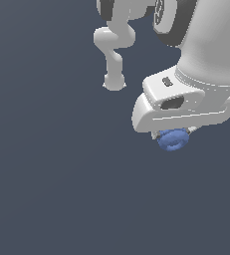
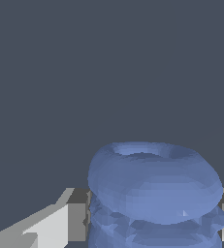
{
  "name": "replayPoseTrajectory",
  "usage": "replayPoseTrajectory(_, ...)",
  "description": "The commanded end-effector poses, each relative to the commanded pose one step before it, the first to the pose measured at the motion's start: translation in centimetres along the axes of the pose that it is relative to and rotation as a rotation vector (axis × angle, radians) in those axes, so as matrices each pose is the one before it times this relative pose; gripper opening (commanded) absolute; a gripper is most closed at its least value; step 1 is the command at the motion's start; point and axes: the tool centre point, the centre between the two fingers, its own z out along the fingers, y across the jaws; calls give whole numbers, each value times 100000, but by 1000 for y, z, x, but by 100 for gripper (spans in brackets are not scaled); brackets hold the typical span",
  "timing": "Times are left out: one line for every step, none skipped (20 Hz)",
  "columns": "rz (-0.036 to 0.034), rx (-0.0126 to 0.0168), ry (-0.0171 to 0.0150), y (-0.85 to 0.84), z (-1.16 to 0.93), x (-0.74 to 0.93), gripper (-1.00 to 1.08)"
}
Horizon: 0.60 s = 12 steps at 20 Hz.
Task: Pick up the object and move it to a goal position.
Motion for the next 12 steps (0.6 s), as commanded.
replayPoseTrajectory(39, -11, -83, -261, -832, 196, -100)
replayPoseTrajectory(0, 0, 0, -81, -248, 67, -100)
replayPoseTrajectory(0, 0, 0, -71, -219, 60, -100)
replayPoseTrajectory(0, 0, 0, -63, -192, 54, -100)
replayPoseTrajectory(0, 0, 0, -54, -167, 48, -100)
replayPoseTrajectory(0, 0, 0, -47, -145, 43, -100)
replayPoseTrajectory(0, 0, 0, -40, -125, 38, -100)
replayPoseTrajectory(0, 0, 0, -34, -106, 33, -100)
replayPoseTrajectory(0, 0, 0, -29, -89, 28, -100)
replayPoseTrajectory(0, 0, 0, -23, -73, 23, -100)
replayPoseTrajectory(0, 0, 0, -19, -58, 19, -100)
replayPoseTrajectory(0, 0, 0, -14, -44, 15, -100)
